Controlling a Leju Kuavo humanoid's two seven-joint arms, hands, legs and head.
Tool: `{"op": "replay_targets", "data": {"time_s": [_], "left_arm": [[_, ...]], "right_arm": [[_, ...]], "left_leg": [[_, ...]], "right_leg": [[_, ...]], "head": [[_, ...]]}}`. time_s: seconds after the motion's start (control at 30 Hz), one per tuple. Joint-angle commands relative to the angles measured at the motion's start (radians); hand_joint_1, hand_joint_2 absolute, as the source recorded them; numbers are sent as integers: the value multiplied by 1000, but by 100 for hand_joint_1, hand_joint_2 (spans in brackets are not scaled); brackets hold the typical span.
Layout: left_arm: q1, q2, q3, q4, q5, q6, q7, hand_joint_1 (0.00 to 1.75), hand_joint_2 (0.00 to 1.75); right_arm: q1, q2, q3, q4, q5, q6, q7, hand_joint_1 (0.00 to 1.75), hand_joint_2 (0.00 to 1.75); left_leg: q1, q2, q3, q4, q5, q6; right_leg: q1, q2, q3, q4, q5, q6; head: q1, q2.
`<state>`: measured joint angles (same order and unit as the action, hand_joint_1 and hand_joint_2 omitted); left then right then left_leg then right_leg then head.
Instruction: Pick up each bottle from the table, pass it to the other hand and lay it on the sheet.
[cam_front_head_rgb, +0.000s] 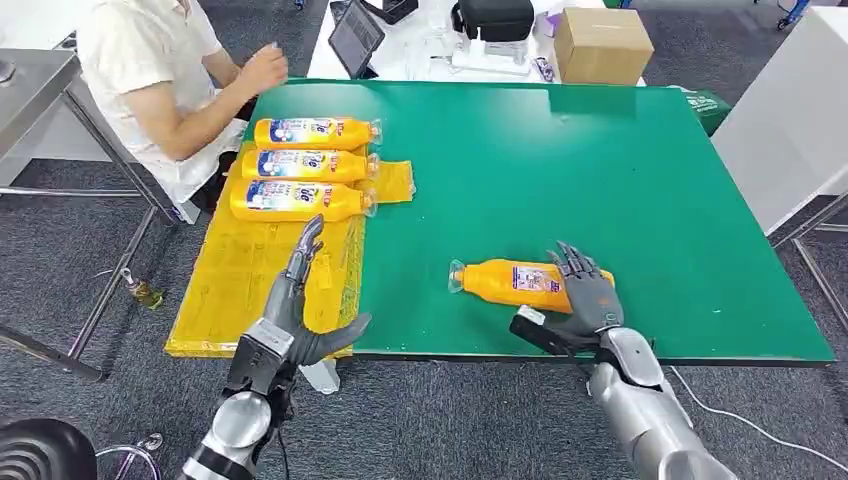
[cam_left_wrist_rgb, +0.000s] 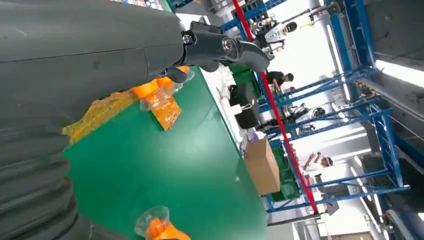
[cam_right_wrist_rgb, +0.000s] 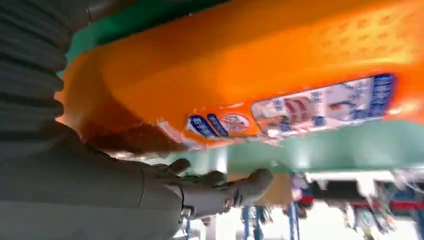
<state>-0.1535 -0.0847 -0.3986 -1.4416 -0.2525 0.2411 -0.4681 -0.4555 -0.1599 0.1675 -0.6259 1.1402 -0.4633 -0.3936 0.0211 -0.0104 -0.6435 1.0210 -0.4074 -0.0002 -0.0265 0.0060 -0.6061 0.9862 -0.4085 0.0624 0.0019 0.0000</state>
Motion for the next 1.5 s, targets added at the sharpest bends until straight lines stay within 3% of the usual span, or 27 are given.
{"op": "replay_targets", "data": {"time_s": [0.03,0.1,0.13,0.17,0.37,0.43,0.63,0.77,0.93,1.07,1.2,1.5], "left_arm": [[-34,13,-39,41,13,-17,26,0,175],[-20,19,-39,30,10,-20,32,0,175],[-18,20,-39,29,8,-23,34,0,175],[-16,17,-36,29,8,-25,35,0,175],[-17,14,-37,31,6,-30,37,0,175],[-17,14,-37,31,6,-30,37,0,175],[-18,13,-36,33,4,-32,39,0,175],[-24,15,-38,38,-1,-50,40,0,175],[-38,11,-56,58,12,-61,26,0,175],[-22,-40,-36,88,97,-55,57,0,175],[6,-73,-36,128,330,-139,122,0,175],[2,-65,-38,122,335,-136,121,0,175]], "right_arm": [[-116,-43,154,190,43,242,223,0,175],[-133,-57,195,195,71,322,287,0,175],[-138,-63,205,192,72,347,293,140,175],[-140,-68,210,186,60,378,309,173,175],[-151,-74,230,171,68,406,331,175,175],[-151,-74,230,171,68,406,331,175,175],[-146,-76,237,162,72,400,338,175,175],[-153,-94,269,134,32,428,288,175,175],[-73,-69,172,70,-209,418,83,175,175],[17,-22,115,-57,-398,423,-51,175,175],[91,30,146,-265,-476,382,-37,175,175],[88,16,148,-261,-487,388,-33,175,175]], "left_leg": [[1,2,7,-1,-2,1],[0,1,9,-1,-1,1],[1,1,11,-1,-1,2],[1,1,11,-1,-1,1],[0,-2,16,-2,-1,3],[1,-2,16,-3,1,3],[1,-2,17,-2,1,3],[0,-3,16,-1,1,4],[1,-4,16,-2,1,3],[1,-1,18,-3,1,3],[2,4,19,-3,-3,0],[2,2,15,-2,-2,1]], "right_leg": [[2,0,7,-2,-1,-4],[1,0,8,-2,0,-3],[2,0,10,-2,0,-4],[1,0,10,-2,0,-2],[1,-1,6,-3,-2,-3],[1,0,15,-5,1,-1],[1,-1,17,-4,1,-1],[1,-2,17,-4,1,-1],[1,-3,17,-4,1,0],[2,0,18,-5,1,-1],[2,6,17,-5,2,-1],[3,4,14,-3,0,-1]], "head": [[0,0],[0,0],[0,0],[0,0],[0,0],[0,0],[0,0],[0,0],[0,0],[0,0],[0,0],[0,0]]}}
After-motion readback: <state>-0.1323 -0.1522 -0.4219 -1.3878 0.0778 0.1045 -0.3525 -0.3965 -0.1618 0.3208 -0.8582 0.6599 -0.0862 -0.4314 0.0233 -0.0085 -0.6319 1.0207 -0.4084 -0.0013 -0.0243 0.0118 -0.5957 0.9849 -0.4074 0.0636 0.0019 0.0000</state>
